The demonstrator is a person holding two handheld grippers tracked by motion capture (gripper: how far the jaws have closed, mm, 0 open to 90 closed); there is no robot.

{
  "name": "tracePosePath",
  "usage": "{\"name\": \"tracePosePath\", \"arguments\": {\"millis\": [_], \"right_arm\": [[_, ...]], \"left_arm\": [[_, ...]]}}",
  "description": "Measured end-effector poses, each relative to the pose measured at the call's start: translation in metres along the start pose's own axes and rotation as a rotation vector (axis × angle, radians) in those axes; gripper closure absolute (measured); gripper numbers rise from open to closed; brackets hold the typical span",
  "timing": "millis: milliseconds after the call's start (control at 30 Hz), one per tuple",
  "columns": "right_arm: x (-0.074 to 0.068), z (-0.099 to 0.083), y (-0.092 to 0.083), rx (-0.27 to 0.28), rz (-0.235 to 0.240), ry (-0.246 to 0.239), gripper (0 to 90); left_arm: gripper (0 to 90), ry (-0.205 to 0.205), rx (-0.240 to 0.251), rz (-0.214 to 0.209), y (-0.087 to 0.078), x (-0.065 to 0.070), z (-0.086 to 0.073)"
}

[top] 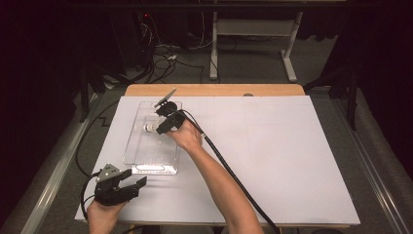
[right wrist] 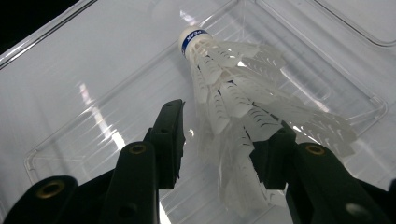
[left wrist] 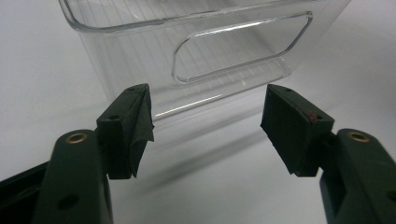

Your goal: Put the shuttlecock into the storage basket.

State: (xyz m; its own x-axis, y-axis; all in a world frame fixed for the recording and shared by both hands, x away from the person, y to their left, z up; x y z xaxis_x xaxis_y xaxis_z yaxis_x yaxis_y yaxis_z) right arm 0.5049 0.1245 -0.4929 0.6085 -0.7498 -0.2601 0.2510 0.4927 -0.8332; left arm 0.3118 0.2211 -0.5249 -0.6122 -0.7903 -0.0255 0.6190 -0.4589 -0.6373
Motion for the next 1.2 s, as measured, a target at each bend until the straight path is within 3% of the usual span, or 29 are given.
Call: {"name": "tracePosePath", "arguments": {"millis": [700, 800, 867, 967, 1200], "right_arm": [[0.009, -0.01, -0.022, 0.014, 0.01, 0.007, 67.8], [0.008, -0.011, -0.024, 0.012, 0.01, -0.002, 71.2], [0.006, -0.011, -0.025, 0.018, 0.018, -0.017, 79.7], [0.005, -0.011, -0.024, 0.021, 0.014, -0.026, 85.1], [0.007, -0.013, -0.015, 0.001, 0.009, -0.006, 89.6]], "left_arm": [[34.3, 0.002, -0.006, 0.001, 0.001, 0.0, 0.0], [34.4, 0.001, -0.005, 0.001, 0.001, 0.0, 0.0], [34.3, 0.002, -0.005, 0.002, 0.0, 0.0, 0.0], [34.3, 0.005, -0.003, 0.006, 0.0, 0.0, 0.0], [34.2, 0.004, -0.004, 0.004, 0.0, 0.0, 0.0]]}}
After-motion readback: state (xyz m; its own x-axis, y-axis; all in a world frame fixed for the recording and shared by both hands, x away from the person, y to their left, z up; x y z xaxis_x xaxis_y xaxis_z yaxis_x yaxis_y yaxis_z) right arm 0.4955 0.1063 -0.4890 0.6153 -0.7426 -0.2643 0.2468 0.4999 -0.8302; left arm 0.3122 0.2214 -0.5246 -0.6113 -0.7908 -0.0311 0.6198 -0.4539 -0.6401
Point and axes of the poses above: each handheld gripper's, and its own axes: y roughly forward along the jaws, z roughly out of its top, x roughly to its right, the point moved 9 cm from there along y, roughly forward along the jaws, and after that the axes turned 15 degrees about y, right-handed, at the moved point
